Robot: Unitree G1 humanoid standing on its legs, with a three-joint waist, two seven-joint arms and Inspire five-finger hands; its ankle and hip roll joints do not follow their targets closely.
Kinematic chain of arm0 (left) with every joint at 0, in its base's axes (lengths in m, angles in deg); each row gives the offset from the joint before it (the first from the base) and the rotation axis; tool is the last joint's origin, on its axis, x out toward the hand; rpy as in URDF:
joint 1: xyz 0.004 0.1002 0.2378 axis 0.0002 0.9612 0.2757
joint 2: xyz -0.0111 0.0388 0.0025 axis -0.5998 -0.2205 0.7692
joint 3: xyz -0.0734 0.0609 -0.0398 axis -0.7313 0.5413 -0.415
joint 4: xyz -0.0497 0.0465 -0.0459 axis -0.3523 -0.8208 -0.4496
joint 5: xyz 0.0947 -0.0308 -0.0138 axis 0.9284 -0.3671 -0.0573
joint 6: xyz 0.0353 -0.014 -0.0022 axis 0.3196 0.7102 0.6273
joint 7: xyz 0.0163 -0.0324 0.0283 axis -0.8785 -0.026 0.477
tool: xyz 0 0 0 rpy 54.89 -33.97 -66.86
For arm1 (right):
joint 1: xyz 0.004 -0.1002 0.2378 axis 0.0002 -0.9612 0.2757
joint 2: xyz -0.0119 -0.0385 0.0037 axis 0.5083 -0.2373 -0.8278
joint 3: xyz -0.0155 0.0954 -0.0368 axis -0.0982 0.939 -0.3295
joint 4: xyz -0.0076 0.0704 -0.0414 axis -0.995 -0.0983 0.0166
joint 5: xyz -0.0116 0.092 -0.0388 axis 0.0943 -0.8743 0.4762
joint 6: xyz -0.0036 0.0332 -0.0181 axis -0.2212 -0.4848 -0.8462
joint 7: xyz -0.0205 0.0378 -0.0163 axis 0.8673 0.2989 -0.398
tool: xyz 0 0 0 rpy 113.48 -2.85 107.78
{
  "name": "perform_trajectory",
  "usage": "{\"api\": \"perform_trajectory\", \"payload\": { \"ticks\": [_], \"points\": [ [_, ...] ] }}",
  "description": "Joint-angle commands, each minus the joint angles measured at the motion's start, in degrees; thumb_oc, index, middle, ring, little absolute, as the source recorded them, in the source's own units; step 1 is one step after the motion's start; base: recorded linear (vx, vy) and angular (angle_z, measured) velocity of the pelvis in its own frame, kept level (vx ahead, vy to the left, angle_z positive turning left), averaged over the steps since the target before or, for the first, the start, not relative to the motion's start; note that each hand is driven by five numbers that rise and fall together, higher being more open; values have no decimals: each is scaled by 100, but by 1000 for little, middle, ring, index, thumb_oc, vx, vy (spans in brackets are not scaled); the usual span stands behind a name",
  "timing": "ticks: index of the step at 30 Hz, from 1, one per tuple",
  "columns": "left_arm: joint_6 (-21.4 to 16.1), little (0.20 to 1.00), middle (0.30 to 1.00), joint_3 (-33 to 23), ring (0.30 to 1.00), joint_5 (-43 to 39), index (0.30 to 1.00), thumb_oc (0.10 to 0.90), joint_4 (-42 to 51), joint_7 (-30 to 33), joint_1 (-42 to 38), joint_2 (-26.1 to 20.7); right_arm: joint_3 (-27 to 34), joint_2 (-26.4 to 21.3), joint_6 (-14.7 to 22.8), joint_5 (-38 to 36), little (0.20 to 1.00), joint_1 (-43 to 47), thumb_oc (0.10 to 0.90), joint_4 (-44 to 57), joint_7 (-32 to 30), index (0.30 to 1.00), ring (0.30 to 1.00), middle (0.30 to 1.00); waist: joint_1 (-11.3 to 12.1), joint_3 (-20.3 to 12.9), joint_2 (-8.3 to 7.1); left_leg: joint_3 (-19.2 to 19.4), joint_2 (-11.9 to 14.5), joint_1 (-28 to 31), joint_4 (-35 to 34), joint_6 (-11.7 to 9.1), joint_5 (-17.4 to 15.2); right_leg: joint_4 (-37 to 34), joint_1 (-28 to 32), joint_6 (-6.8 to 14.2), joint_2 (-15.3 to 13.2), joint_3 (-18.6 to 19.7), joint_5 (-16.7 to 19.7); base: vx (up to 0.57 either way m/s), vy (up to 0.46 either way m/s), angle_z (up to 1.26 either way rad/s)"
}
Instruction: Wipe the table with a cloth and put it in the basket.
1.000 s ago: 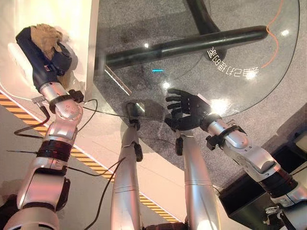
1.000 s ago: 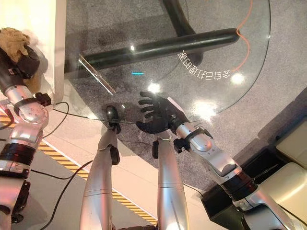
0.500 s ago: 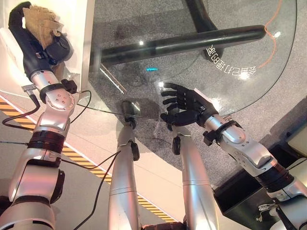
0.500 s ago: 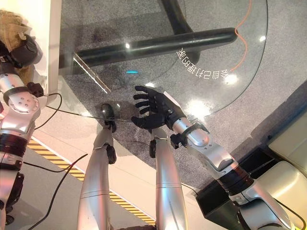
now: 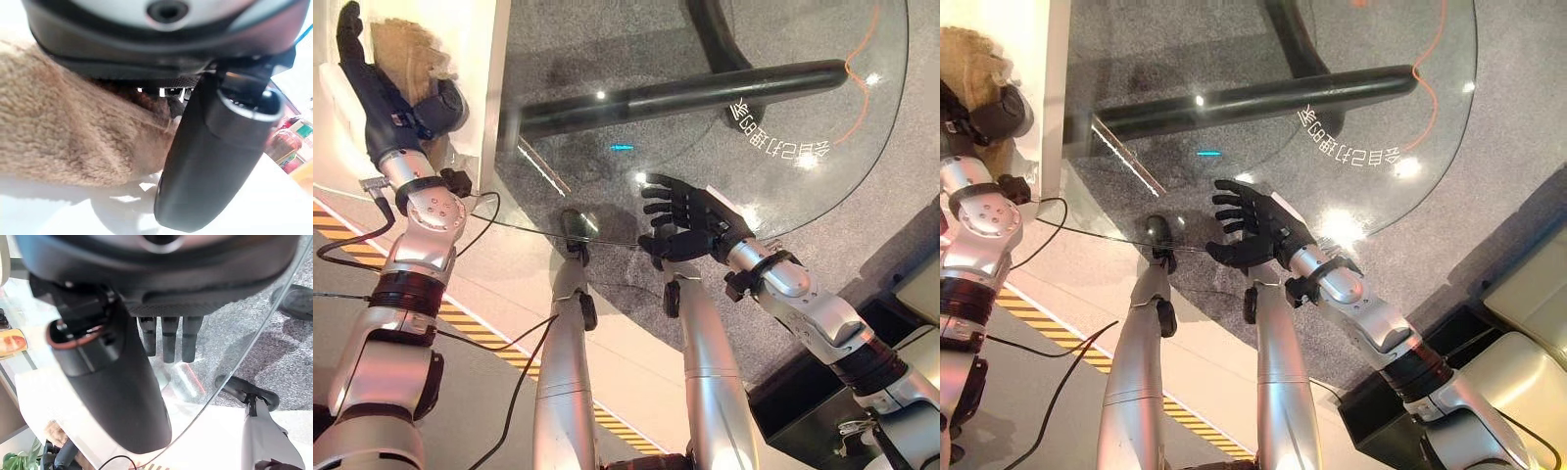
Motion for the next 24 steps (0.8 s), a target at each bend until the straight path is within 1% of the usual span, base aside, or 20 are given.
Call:
{"api": "perform_trajectory", "payload": {
  "ticks": [1, 2, 3, 4, 5, 6, 7, 8, 9, 10, 11, 13, 16, 21, 23, 24],
  "points": [
    [-441, 900, 900, -404, 900, 260, 900, 800, 255, 238, 164, -175, 174, 93, 271, 53, 900, -457, 800, 648, 67, 900, 900, 900, 98, -113, 50, 370, -459, 128, 679, 131, -890, -1080, 335, 171, 369, -120, 567, -15, -37, 2],
    [-468, 900, 900, -444, 900, 290, 900, 800, 333, 254, 224, -171, 190, 100, 278, 80, 900, -515, 800, 678, 66, 900, 900, 900, 107, -113, 58, 372, -456, 145, 685, 130, -894, -1070, 353, 169, 360, -127, 557, -60, -42, 0],
    [-483, 900, 900, -511, 900, 352, 900, 800, 421, 270, 228, -172, 245, 109, 270, 121, 900, -514, 800, 732, 67, 900, 900, 900, 99, -113, 57, 431, -460, 24, 639, 169, -739, -1131, 237, 134, 331, -157, 703, -8, -40, -1],
    [-535, 900, 900, -547, 900, 418, 900, 800, 493, 301, 368, -147, 248, 144, 256, 155, 900, -639, 800, 776, 71, 900, 900, 900, 124, -113, 73, 362, -458, 211, 678, 137, -909, -1065, 409, 165, 352, -136, 538, -55, -45, 0],
    [-574, 900, 900, -614, 900, 434, 900, 800, 560, 325, 366, -153, 297, 138, 250, 176, 900, -624, 800, 825, 69, 900, 900, 900, 115, -113, 71, 417, -466, 73, 636, 174, -752, -1130, 282, 129, 326, -160, 689, 38, -59, 1],
    [-691, 900, 900, -755, 900, 346, 900, 800, 828, 386, 642, -84, 334, 177, 265, 231, 900, -816, 800, 898, 83, 900, 900, 900, 154, -113, 97, 333, -473, 300, 653, 151, -925, -1076, 482, 157, 355, -137, 520, -62, -72, 2],
    [-797, 900, 900, -854, 900, 266, 900, 800, 955, 418, 665, -59, 385, 194, 279, 270, 900, -810, 800, 937, 87, 900, 900, 900, 150, -113, 91, 383, -480, 181, 603, 193, -774, -1142, 369, 119, 331, -164, 660, -17, -76, 4],
    [-895, 900, 900, -952, 900, 248, 900, 800, 1098, 441, 782, -7, 399, 240, 279, 320, 900, -876, 800, 978, 83, 900, 900, 900, 162, -113, 93, 376, -480, 233, 594, 199, -787, -1145, 412, 116, 330, -173, 643, -17, -66, 6],
    [-992, 900, 900, -1039, 900, 334, 900, 800, 1296, 505, 996, 57, 390, 320, 272, 403, 900, -1016, 800, 1026, 72, 900, 900, 900, 196, -113, 108, 307, -479, 450, 614, 171, -956, -1094, 610, 146, 356, -158, 470, -19, -57, 8],
    [-1020, 900, 900, -1100, 900, 400, 900, 800, 1390, 549, 1005, 65, 423, 330, 270, 436, 900, -993, 800, 1058, 71, 900, 900, 900, 186, -113, 101, 360, -485, 331, 566, 204, -803, -1162, 502, 112, 335, -187, 614, -35, -75, 5],
    [-1022, 900, 900, -1232, 900, 587, 900, 800, 1681, 600, 1184, 105, 460, 388, 245, 504, 900, -1061, 800, 1124, 70, 900, 900, 900, 212, -113, 103, 344, -495, 420, 524, 212, -793, -1174, 584, 100, 341, -206, 599, -89, -80, 3],
    [-1008, 900, 900, -1339, 900, 734, 900, 800, 1967, 621, 1363, 126, 496, 454, 241, 588, 900, -1163, 800, 1198, 68, 900, 900, 900, 237, -113, 101, 323, -507, 517, 486, 218, -788, -1183, 681, 91, 344, -225, 579, -45, -89, 2],
    [-972, 900, 900, -1565, 900, 890, 900, 800, 2565, 517, 1750, 131, 610, 523, 295, 686, 900, -1415, 800, 1350, 131, 900, 900, 900, 297, -113, 105, 282, -523, 767, 390, 221, -764, -1191, 933, 82, 355, -275, 529, -46, -79, 2],
    [-1008, 900, 900, -1777, 900, 856, 900, 800, 3167, 361, 2272, 165, 742, 602, 464, 777, 900, -1740, 800, 1435, 224, 900, 900, 900, 363, -113, 126, 258, -541, 1143, 283, 208, -761, -1205, 1327, 78, 354, -368, 441, -63, -98, 0],
    [-1004, 900, 900, -1818, 900, 761, 900, 800, 3246, 260, 2390, 160, 764, 627, 500, 792, 900, -1808, 800, 1418, 239, 900, 900, 900, 378, -113, 131, 241, -551, 1247, 260, 198, -762, -1217, 1441, 83, 353, -382, 422, -45, -90, 1],
    [-1024, 900, 900, -1838, 900, 537, 900, 800, 3334, 86, 2590, 211, 782, 656, 585, 817, 900, -1926, 800, 1375, 227, 900, 900, 900, 406, -113, 134, 214, -572, 1404, 217, 187, -756, -1242, 1619, 89, 356, -404, 398, -56, -116, 1]
  ]
}}
